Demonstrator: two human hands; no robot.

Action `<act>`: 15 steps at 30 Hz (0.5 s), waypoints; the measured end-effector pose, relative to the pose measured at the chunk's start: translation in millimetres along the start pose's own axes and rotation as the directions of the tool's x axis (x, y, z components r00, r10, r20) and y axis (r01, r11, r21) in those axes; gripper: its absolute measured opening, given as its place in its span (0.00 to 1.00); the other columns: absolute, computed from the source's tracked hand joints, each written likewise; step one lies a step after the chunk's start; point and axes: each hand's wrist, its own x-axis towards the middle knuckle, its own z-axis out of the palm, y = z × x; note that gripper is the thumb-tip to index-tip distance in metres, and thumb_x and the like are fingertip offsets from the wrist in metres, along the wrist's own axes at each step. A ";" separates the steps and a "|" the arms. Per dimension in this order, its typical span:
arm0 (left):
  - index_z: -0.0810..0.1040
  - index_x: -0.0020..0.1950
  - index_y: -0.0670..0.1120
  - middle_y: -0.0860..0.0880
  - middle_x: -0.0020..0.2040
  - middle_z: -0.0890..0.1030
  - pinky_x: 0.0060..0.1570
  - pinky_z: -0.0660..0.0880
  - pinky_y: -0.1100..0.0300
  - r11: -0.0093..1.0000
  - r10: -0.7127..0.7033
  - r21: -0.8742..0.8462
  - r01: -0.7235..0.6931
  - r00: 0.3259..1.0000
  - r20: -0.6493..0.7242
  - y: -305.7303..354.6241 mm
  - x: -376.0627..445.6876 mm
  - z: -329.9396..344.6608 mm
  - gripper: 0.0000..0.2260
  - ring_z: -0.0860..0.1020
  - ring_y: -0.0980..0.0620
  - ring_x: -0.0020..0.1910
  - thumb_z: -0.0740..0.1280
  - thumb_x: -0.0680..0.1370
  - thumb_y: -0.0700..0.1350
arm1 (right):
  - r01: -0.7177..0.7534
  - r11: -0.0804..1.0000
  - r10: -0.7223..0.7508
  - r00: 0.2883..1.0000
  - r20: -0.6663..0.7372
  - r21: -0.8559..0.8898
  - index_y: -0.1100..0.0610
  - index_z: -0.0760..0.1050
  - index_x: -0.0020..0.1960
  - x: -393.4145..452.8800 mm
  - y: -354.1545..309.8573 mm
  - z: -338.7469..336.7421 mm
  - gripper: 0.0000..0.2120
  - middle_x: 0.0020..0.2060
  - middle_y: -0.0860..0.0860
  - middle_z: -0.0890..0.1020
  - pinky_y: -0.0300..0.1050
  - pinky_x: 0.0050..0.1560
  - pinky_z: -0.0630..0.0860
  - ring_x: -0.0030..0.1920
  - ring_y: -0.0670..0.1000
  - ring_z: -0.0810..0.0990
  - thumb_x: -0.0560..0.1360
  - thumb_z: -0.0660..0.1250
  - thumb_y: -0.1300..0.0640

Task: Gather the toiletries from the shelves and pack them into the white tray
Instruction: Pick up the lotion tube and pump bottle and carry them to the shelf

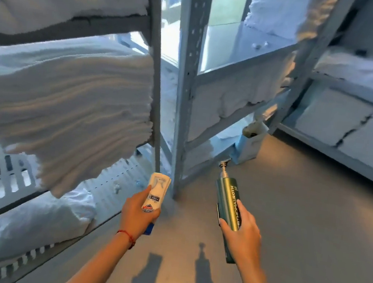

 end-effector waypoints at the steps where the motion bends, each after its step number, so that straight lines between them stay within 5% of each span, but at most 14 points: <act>1: 0.70 0.66 0.45 0.48 0.44 0.78 0.34 0.67 0.67 0.999 0.032 0.003 -0.032 0.999 0.039 14.1 4.3 17.6 0.28 0.75 0.50 0.40 0.73 0.67 0.39 | -0.033 0.999 0.033 0.999 -0.038 -0.002 0.50 0.61 0.71 2.7 12.7 -14.6 0.32 0.59 0.52 0.73 0.44 0.44 0.70 0.48 0.48 0.71 0.71 0.71 0.53; 6: 0.70 0.66 0.43 0.41 0.45 0.80 0.41 0.72 0.57 0.987 0.161 -0.020 -0.160 0.958 0.237 78.8 25.4 111.3 0.29 0.76 0.47 0.41 0.74 0.66 0.37 | -0.207 0.978 0.199 0.946 -0.254 -0.004 0.52 0.64 0.70 15.7 73.8 -80.7 0.32 0.54 0.55 0.76 0.43 0.46 0.69 0.50 0.54 0.75 0.69 0.72 0.53; 11: 0.70 0.66 0.46 0.47 0.44 0.76 0.43 0.68 0.60 0.961 0.275 -0.083 -0.265 0.869 0.412 141.7 39.1 203.1 0.29 0.75 0.48 0.43 0.73 0.66 0.38 | -0.363 0.931 0.343 0.826 -0.447 0.044 0.54 0.68 0.67 24.1 126.2 -132.2 0.31 0.53 0.56 0.77 0.46 0.49 0.72 0.50 0.56 0.77 0.67 0.74 0.56; 15: 0.71 0.65 0.45 0.42 0.49 0.79 0.43 0.66 0.61 0.920 0.374 -0.114 -0.374 0.754 0.540 196.1 45.2 269.5 0.28 0.73 0.50 0.42 0.73 0.66 0.39 | -0.459 0.883 0.429 0.704 -0.566 0.099 0.55 0.68 0.67 23.0 161.1 -170.0 0.31 0.54 0.56 0.77 0.48 0.49 0.73 0.51 0.55 0.77 0.66 0.74 0.56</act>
